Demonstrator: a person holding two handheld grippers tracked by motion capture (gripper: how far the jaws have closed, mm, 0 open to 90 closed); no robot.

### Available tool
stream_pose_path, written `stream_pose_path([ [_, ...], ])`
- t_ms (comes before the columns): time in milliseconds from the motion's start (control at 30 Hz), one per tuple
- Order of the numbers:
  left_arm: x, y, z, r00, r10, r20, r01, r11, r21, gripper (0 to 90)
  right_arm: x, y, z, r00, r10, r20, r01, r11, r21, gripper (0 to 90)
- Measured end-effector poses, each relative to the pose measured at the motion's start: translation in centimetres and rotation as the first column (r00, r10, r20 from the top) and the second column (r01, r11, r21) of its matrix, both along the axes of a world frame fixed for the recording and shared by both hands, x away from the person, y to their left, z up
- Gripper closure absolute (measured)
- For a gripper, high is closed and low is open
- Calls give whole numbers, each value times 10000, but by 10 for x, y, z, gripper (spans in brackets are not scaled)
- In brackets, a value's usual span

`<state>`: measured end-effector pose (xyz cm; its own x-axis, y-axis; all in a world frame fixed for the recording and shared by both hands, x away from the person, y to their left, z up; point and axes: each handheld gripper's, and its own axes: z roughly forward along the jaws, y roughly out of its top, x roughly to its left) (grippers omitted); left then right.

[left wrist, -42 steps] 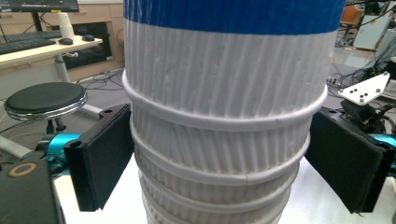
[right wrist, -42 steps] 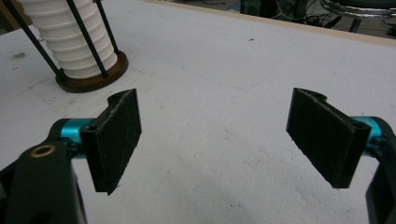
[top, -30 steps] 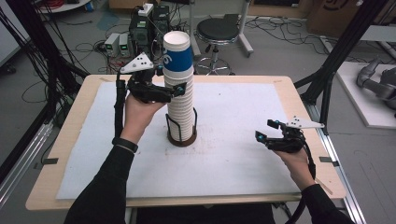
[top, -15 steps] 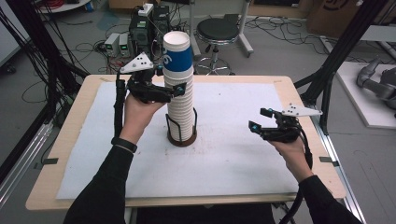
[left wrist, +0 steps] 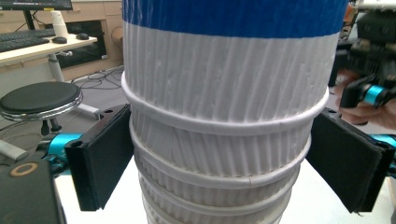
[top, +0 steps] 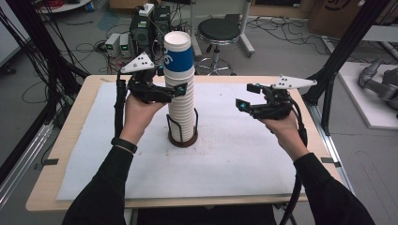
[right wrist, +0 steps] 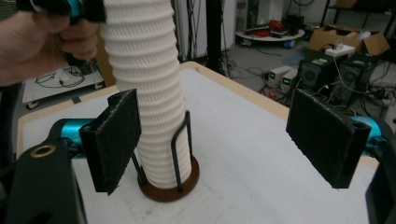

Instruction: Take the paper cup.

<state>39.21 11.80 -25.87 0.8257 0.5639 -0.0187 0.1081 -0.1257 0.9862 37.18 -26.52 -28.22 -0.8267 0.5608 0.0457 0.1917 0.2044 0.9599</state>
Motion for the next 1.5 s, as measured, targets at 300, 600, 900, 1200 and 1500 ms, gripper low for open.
stream_pose_path([
  [300,0,0,1,10000,-22,-15,22,10000,38,116,13,45,52,9944,765,726,-771,9970,50,186],
  [600,0,0,0,10000,-6,-16,6,10000,25,115,22,82,87,9861,1343,975,-1382,9898,349,185],
  [900,0,0,0,10000,-12,-14,12,10000,20,115,29,112,111,9804,1713,971,-1781,9818,663,185],
  [1200,0,0,1,10000,-31,-10,31,10000,64,115,35,145,128,9801,1859,691,-1914,9780,832,186],
  [1500,0,0,1,10000,-39,15,39,10000,72,116,43,160,127,9887,1491,142,-1498,9856,791,202],
])
